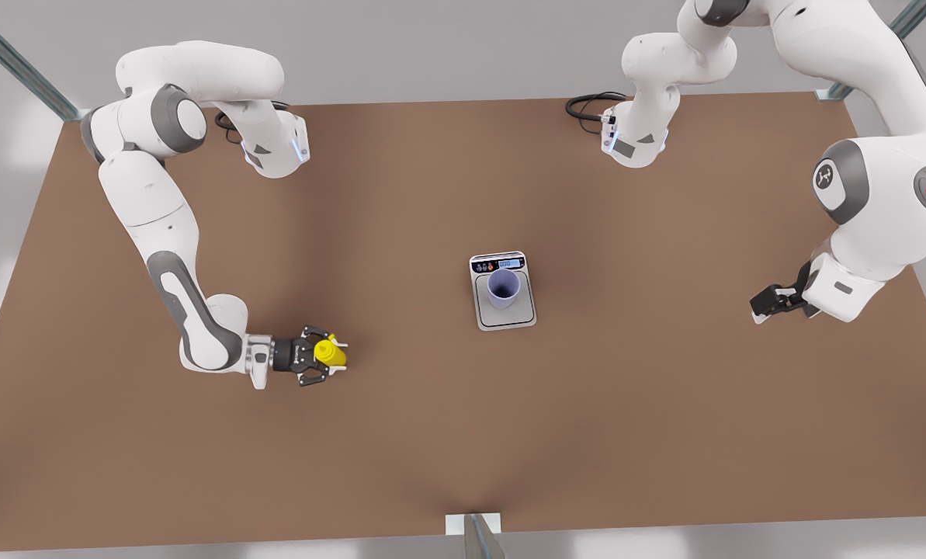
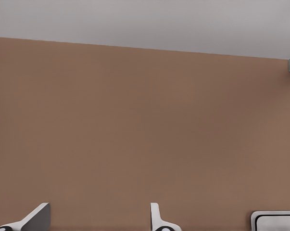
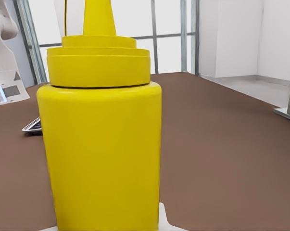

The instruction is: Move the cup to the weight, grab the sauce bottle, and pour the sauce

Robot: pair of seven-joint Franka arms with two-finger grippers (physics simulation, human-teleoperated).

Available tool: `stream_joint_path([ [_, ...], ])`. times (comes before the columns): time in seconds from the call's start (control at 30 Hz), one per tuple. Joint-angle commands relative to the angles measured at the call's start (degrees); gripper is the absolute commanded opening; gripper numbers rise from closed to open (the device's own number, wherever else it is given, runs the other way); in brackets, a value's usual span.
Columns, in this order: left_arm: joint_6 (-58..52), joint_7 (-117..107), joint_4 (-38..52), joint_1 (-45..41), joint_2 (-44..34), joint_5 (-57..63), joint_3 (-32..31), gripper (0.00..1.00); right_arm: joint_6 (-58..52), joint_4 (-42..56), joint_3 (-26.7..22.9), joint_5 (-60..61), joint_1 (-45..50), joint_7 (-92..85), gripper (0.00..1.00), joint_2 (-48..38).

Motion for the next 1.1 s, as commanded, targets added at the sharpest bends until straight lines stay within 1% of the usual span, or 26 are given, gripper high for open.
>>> stream_joint_path([
  [0.0, 0.0, 0.0, 0.0, 0.0, 0.0, 0.01, 0.0, 1.0, 0.0, 0.0, 0.0, 0.0, 0.0, 0.0, 0.7, 0.0],
  [0.1, 0.0, 0.0, 0.0, 0.0, 0.0, 0.01, 0.0, 1.0, 0.0, 0.0, 0.0, 0.0, 0.0, 0.0, 0.78, 0.0],
  [0.23, 0.0, 0.0, 0.0, 0.0, 0.0, 0.01, 0.0, 1.0, 0.0, 0.0, 0.0, 0.0, 0.0, 0.09, 0.79, 0.0],
  [0.27, 0.0, 0.0, 0.0, 0.0, 0.0, 0.01, 0.0, 1.0, -0.09, 0.0, 0.0, -0.09, 0.0, 0.44, 1.0, 0.0],
  [0.83, 0.0, 0.09, 0.0, 0.0, 0.0, 0.01, 0.09, 1.0, -1.58, -0.26, -0.09, -0.44, -1.05, 1.14, 1.0, 0.0],
  [1.0, 0.0, 0.79, 0.0, 0.0, -0.27, -0.08, 0.18, 1.0, -3.34, -1.84, -0.09, -2.54, -3.95, 0.97, 1.0, -0.27],
  [1.07, 0.0, 0.79, 0.09, 0.0, -0.27, -0.08, 0.18, 1.0, -5.1, -4.04, -0.09, -7.2, -7.99, 1.14, 1.0, -1.06],
])
